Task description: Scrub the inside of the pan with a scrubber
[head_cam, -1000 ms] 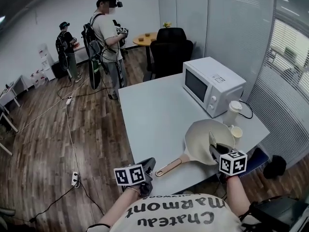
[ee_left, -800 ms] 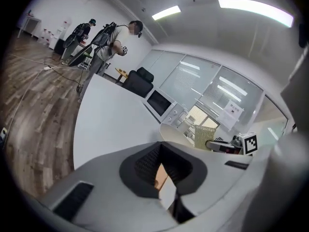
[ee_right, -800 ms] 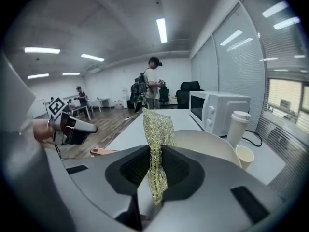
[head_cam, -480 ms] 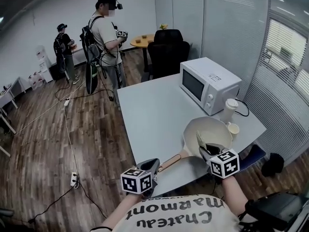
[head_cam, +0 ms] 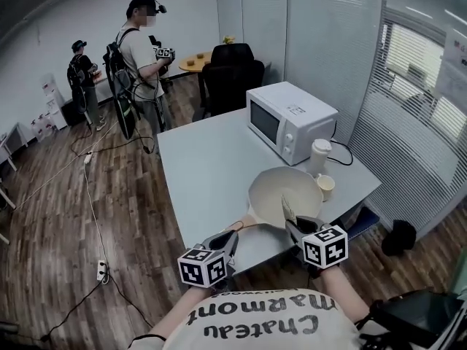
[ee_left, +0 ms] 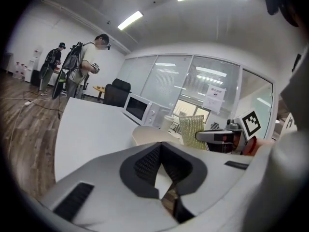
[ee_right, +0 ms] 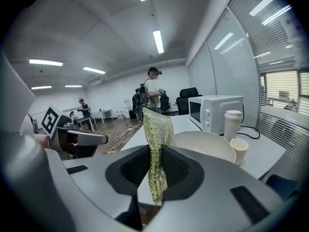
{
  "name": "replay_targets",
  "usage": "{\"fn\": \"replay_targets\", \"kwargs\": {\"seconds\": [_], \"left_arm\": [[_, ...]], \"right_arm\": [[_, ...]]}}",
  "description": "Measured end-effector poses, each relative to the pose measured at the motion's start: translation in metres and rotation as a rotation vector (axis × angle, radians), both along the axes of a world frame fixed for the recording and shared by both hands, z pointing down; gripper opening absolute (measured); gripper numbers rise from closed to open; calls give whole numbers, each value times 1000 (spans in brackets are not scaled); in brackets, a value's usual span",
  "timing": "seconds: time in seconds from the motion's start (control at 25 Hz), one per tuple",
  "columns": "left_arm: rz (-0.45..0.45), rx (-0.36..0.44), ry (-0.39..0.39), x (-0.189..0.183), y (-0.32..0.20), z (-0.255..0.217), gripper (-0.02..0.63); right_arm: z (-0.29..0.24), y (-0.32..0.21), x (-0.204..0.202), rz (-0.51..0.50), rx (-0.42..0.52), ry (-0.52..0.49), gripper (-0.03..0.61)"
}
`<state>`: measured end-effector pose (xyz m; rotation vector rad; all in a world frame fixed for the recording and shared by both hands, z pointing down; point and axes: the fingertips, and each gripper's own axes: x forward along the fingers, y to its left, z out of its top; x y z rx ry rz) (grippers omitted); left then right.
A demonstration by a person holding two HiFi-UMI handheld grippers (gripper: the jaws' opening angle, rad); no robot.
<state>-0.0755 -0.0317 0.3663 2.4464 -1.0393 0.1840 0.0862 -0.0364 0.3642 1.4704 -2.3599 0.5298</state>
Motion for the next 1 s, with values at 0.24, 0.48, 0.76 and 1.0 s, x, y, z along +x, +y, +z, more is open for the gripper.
{"fn": "replay_targets", "kwargs": {"seconds": [0.24, 0.48, 0.76, 1.0], "left_arm": [[85, 8, 22, 61, 45, -10, -6], [83, 17, -1, 94, 83, -11, -6], [64, 22, -10, 118, 127, -14, -6], [29, 5, -10, 125, 165, -7, -6]], "right_arm": [[-6, 47, 54, 46, -1, -2, 69], [-5, 88, 97, 72, 5, -10, 69], [-3, 127, 122, 62, 5, -18, 67], [5, 162, 135, 50, -7, -20, 67]]}}
